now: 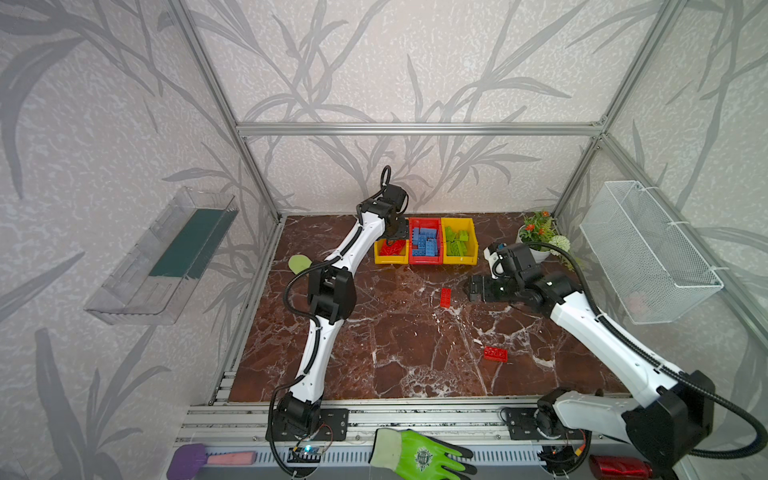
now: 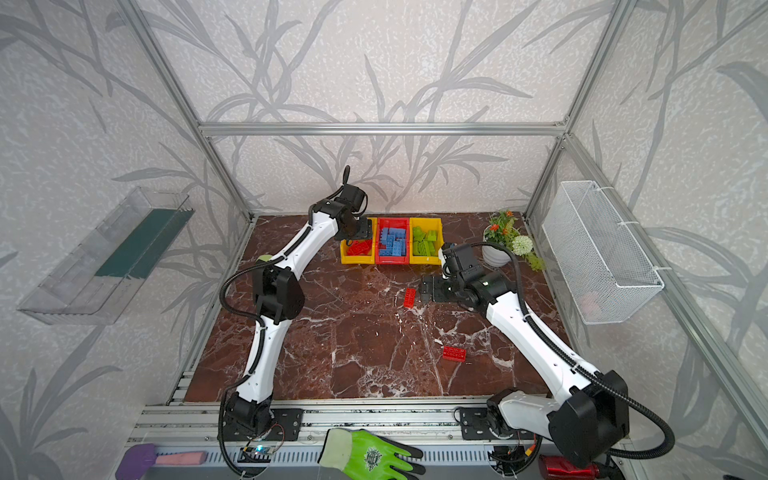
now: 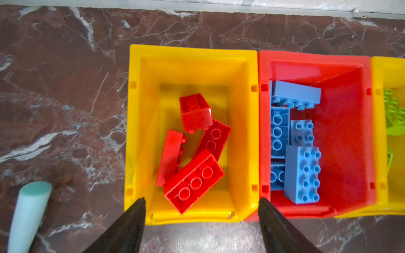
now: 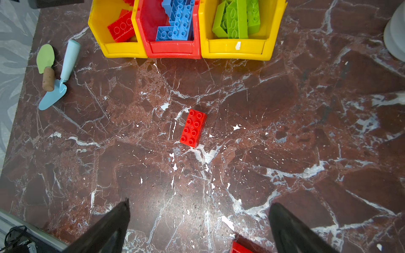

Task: Sort the legos into containers by color
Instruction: Place the lego in the container, then pick up the lego from the center of the table.

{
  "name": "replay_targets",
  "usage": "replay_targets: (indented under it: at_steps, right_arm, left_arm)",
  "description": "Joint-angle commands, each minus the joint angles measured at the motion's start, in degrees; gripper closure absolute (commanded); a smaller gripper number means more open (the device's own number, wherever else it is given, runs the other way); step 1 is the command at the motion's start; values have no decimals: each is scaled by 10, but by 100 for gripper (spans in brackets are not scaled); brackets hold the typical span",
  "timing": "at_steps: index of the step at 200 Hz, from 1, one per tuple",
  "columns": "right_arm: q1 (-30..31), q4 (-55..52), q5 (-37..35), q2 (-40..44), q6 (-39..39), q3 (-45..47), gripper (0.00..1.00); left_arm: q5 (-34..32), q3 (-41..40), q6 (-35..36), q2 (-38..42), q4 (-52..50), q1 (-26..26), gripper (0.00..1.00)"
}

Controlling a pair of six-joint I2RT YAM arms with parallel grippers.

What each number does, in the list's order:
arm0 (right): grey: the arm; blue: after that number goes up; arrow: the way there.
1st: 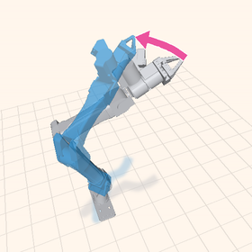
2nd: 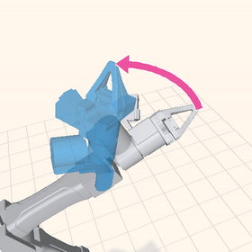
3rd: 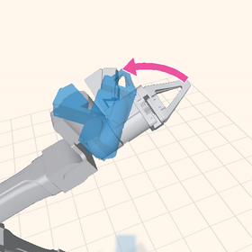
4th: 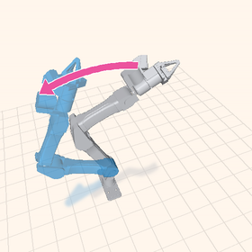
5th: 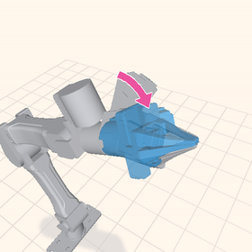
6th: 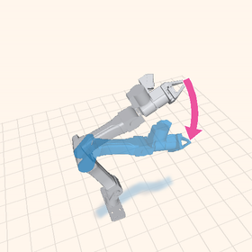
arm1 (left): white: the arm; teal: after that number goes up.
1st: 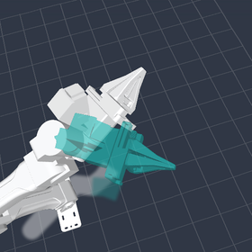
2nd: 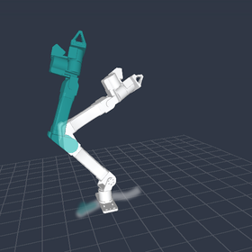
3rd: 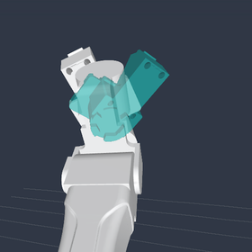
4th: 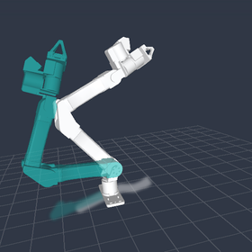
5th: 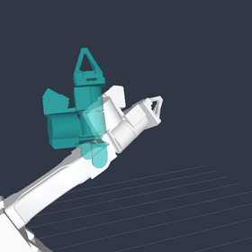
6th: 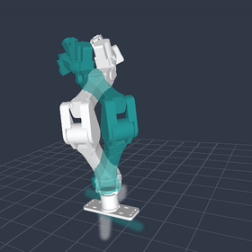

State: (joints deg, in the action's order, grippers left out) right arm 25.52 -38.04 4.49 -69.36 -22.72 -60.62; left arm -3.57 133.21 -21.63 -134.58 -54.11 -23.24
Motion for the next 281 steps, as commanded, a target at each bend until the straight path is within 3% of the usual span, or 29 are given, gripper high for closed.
replay_targets:
  at_steps: [1, 43, 86, 134, 225, 249, 281]
  right_arm:
    - [-2, -12, -7, 36, -8, 27, 1]
    - [-2, -31, -14, 106, -22, 79, 1]
    - [-1, -55, -17, 183, -40, 128, 1]
    - [-1, -91, -21, 260, -54, 161, 1]
    - [-3, -116, -34, 289, -51, 167, 1]
    - [-2, -114, -34, 283, -49, 162, 1]
    - [-2, -110, -37, 270, -45, 154, 1]
  left_arm:
    - [-19, -84, -3, 98, 33, -33, 20]
    - [-15, -304, -29, 222, 119, -125, 20]
    - [1, -400, -78, 235, 172, -212, 22]
    - [-23, -359, -80, 156, 164, -266, 25]
    - [-24, -287, -71, 53, 142, -269, 32]
    - [-31, -264, -68, 30, 125, -265, 40]
    - [-25, -246, -65, 13, 116, -255, 61]
